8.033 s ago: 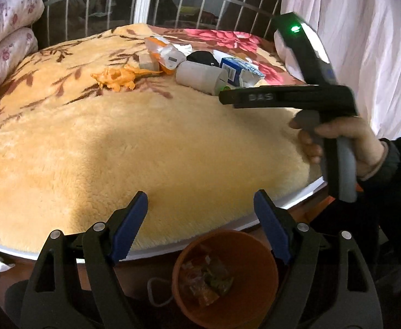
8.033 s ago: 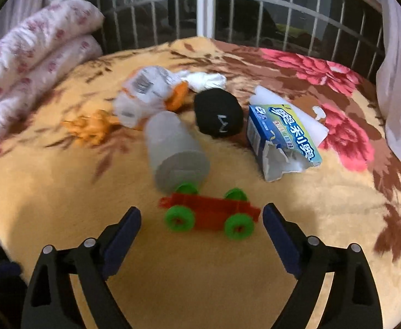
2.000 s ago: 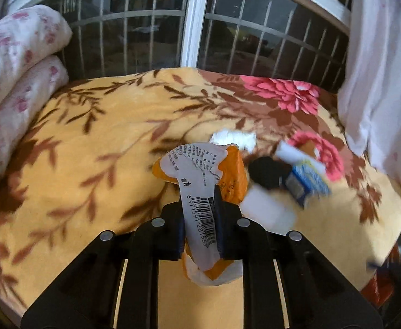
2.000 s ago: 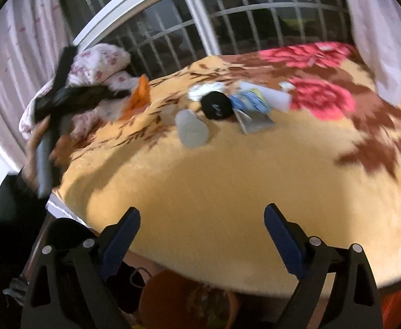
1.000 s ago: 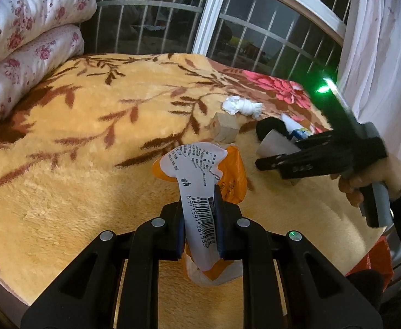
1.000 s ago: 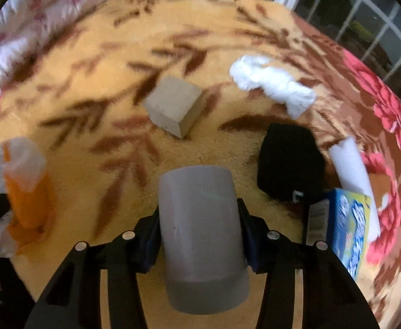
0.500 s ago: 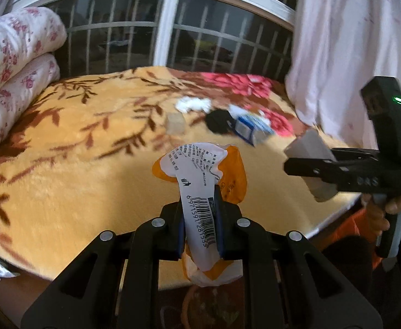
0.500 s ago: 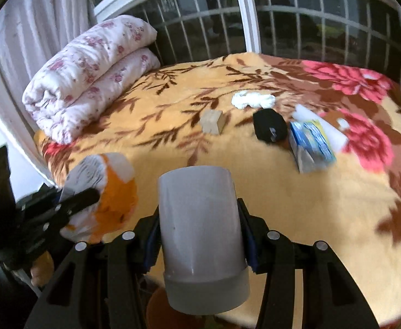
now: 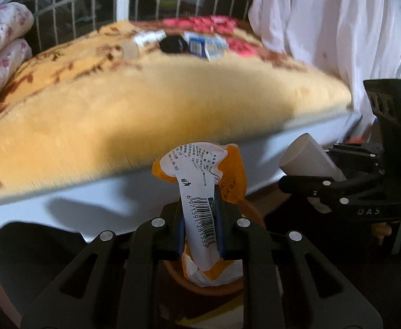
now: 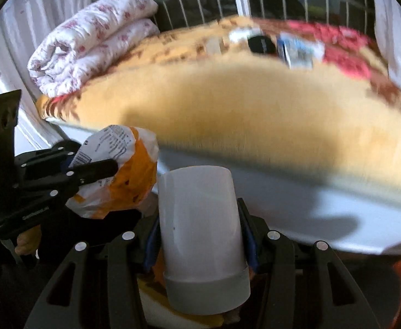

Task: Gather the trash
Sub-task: 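Carry the wrapper and grey cup to the orange bin and release both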

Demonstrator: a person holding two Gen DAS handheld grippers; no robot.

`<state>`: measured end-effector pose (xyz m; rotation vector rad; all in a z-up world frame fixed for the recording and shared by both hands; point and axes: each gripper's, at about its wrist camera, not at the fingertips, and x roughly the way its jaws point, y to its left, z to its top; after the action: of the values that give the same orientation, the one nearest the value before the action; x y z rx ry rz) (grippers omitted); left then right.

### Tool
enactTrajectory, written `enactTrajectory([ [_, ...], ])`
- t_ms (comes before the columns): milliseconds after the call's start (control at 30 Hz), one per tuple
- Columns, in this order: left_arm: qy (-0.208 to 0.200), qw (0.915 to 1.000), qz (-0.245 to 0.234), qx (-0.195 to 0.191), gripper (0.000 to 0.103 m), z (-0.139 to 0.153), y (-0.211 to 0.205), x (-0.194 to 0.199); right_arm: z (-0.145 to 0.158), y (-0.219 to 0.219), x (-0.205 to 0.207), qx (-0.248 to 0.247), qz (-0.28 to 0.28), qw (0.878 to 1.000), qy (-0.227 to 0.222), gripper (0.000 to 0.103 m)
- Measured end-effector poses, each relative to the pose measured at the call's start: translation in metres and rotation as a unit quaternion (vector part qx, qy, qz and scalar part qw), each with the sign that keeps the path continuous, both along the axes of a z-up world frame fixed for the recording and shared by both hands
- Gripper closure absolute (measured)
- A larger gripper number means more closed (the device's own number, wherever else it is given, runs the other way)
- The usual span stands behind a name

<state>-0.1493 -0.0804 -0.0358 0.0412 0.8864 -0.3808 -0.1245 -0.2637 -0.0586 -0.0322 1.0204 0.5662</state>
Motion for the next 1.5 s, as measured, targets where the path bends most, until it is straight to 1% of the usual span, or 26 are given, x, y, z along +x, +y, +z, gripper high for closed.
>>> enactTrajectory([
  [33,0.005,0.9999,-0.002,0.009,0.087,-0.006,-0.002,-0.001,-0.008,0.0,-0.001,-0.001,-0.004,1.0,0.009,0.054],
  [133,0.045,0.9985,-0.011,0.028,0.087,-0.034,-0.009,0.0,-0.03,0.0,-0.002,0.001,-0.015,0.999,0.035,0.054],
  [167,0.072,0.9969,-0.013,0.027,0.087,-0.047,-0.011,0.003,-0.036,0.0,-0.001,0.001,-0.02,0.999,0.042,0.054],
  [233,0.104,0.9942,-0.011,0.025,0.087,-0.064,-0.012,0.009,-0.051,0.002,0.0,-0.007,-0.033,0.998,0.054,0.054],
  [300,0.13,0.9911,-0.008,0.031,0.087,-0.08,-0.013,0.013,-0.06,0.003,0.002,-0.008,-0.037,0.997,0.068,0.054],
  [400,0.148,0.9883,-0.005,0.037,0.087,-0.091,-0.012,0.018,-0.075,0.005,0.006,-0.013,-0.04,0.995,0.093,0.054],
  [500,0.16,0.986,-0.003,0.045,0.087,-0.1,-0.013,0.023,-0.086,0.008,0.009,-0.025,-0.038,0.993,0.107,0.054],
  [733,0.197,0.9783,-0.002,0.064,0.087,-0.123,-0.016,0.031,-0.101,0.021,0.014,-0.052,-0.027,0.991,0.117,0.054],
  [867,0.206,0.9764,-0.002,0.064,0.087,-0.127,-0.015,0.037,-0.106,0.025,0.018,-0.059,-0.025,0.99,0.128,0.054],
  [933,0.212,0.9753,-0.002,0.063,0.084,-0.13,-0.015,0.041,-0.109,0.026,0.02,-0.064,-0.028,0.989,0.133,0.053],
  [967,0.214,0.9745,0.002,0.067,0.073,-0.131,-0.015,0.043,-0.111,0.025,0.02,-0.068,-0.031,0.988,0.135,0.045],
  [1000,0.22,0.973,0.004,0.069,0.057,-0.132,-0.014,0.045,-0.111,0.029,0.024,-0.074,-0.038,0.987,0.138,0.037],
  [1033,0.221,0.9727,0.006,0.07,0.052,-0.132,-0.014,0.045,-0.111,0.027,0.024,-0.075,-0.046,0.987,0.135,0.032],
  [1067,0.22,0.973,0.007,0.07,0.048,-0.132,-0.014,0.046,-0.109,0.025,0.024,-0.07,-0.052,0.987,0.134,0.032],
  [1333,0.208,0.976,0.003,0.063,0.047,-0.124,-0.012,0.046,-0.096,0.009,0.016,-0.051,-0.067,0.989,0.123,0.032],
  [1367,0.206,0.9767,0.003,0.058,0.044,-0.121,-0.012,0.045,-0.093,0.006,0.015,-0.05,-0.068,0.989,0.12,0.032],
  [1467,0.196,0.9798,-0.002,0.042,0.043,-0.107,-0.008,0.042,-0.081,-0.001,0.01,-0.044,-0.07,0.991,0.103,0.032],
  [1500,0.189,0.9812,-0.005,0.04,0.043,-0.098,-0.007,0.04,-0.071,-0.006,0.008,-0.043,-0.068,0.992,0.093,0.032],
])
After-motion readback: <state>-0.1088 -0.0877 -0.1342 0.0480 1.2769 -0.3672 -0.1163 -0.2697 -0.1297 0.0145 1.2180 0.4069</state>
